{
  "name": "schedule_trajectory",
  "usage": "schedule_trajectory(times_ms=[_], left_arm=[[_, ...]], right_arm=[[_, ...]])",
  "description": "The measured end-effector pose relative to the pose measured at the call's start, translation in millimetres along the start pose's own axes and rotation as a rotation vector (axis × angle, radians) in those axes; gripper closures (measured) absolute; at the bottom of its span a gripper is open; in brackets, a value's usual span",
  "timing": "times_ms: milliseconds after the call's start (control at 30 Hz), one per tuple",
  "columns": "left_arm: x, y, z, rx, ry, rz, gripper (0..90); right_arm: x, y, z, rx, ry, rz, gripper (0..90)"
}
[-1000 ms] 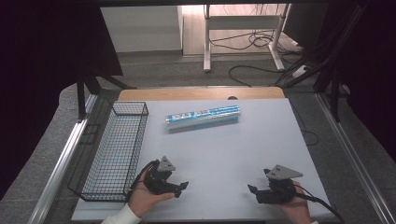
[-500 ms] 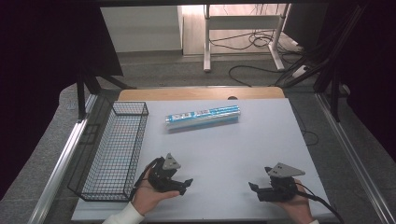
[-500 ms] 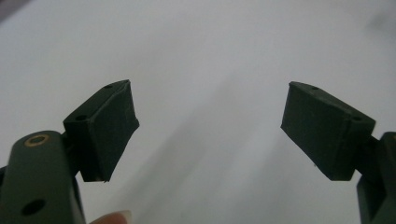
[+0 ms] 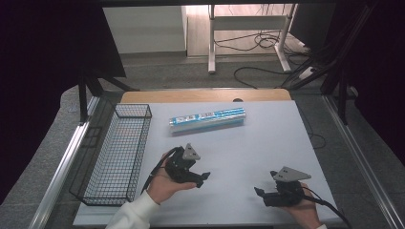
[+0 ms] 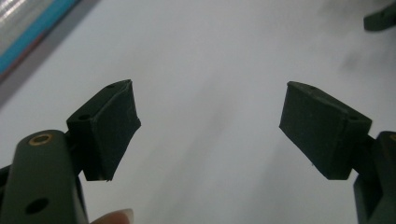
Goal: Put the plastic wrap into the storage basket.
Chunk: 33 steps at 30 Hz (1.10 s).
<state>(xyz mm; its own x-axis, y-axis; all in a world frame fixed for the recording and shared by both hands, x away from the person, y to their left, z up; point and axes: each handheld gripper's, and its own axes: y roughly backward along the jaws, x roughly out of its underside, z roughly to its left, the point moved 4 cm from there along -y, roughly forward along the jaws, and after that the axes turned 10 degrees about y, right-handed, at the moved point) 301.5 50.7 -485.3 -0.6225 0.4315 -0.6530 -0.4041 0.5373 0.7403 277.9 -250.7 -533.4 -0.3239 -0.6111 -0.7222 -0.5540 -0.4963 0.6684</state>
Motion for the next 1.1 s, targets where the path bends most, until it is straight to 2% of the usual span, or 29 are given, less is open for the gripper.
schedule_trajectory(times_ms=[33,67,100,133,233,267,300,333,400,467,600,700,800,933,967,1033,1100], left_arm=[[-4.5,-0.3,3.1,0.007,-0.006,0.000,18.8],[-11.1,-1.9,8.1,-0.004,-0.012,-0.017,18.8],[-11.1,-1.9,8.1,-0.004,-0.012,-0.017,19.1],[-18.3,-4.2,14.7,-0.006,-0.019,-0.023,20.3],[-24.7,-6.2,19.9,0.002,-0.020,-0.025,24.1],[-31.3,-7.7,23.7,0.023,-0.014,-0.029,24.9],[-31.3,-7.7,23.7,0.023,-0.014,-0.029,25.2],[-38.4,-8.8,25.7,0.059,0.008,-0.037,25.7],[-42.0,-9.7,26.6,0.060,0.007,-0.034,26.7],[-51.6,-14.8,31.6,0.042,0.001,-0.012,27.6],[-62.8,-23.7,43.9,0.003,0.002,-0.008,30.3],[-68.9,-27.6,50.3,-0.002,0.015,-0.014,31.2],[-77.4,-32.6,56.0,-0.019,0.005,-0.011,31.1],[-94.2,-42.1,65.6,-0.020,-0.012,0.008,29.7],[-94.2,-42.1,65.6,-0.020,-0.012,0.008,29.3],[-100.4,-47.5,70.7,-0.048,-0.013,0.005,29.3],[-104.4,-52.3,74.2,-0.050,-0.017,0.012,29.1]], right_arm=[[0.5,-0.1,0.5,0.004,0.003,0.002,16.2],[0.7,-0.1,0.4,0.005,0.007,0.003,16.1],[0.7,-0.1,0.4,0.005,0.007,0.003,16.1],[1.0,0.2,0.9,0.007,0.006,0.007,16.1],[1.4,0.5,1.0,0.010,0.006,0.011,16.2],[1.8,0.5,0.9,0.013,0.010,0.014,16.1],[1.8,0.5,0.9,0.013,0.010,0.014,16.1],[2.3,0.2,0.9,0.019,0.015,0.019,16.2],[2.5,0.1,0.6,0.022,0.017,0.022,16.2],[2.5,0.2,0.5,0.023,0.016,0.022,16.1],[2.6,0.5,0.7,0.025,0.019,0.021,16.1],[2.8,0.6,0.8,0.024,0.020,0.023,16.1],[3.3,0.0,0.8,0.025,0.023,0.028,16.1],[3.7,-0.5,1.0,0.028,0.028,0.032,16.1],[3.7,-0.3,1.1,0.027,0.028,0.032,16.2],[3.7,-0.2,0.9,0.028,0.029,0.032,16.2],[3.9,-0.4,0.5,0.030,0.031,0.032,16.2]])
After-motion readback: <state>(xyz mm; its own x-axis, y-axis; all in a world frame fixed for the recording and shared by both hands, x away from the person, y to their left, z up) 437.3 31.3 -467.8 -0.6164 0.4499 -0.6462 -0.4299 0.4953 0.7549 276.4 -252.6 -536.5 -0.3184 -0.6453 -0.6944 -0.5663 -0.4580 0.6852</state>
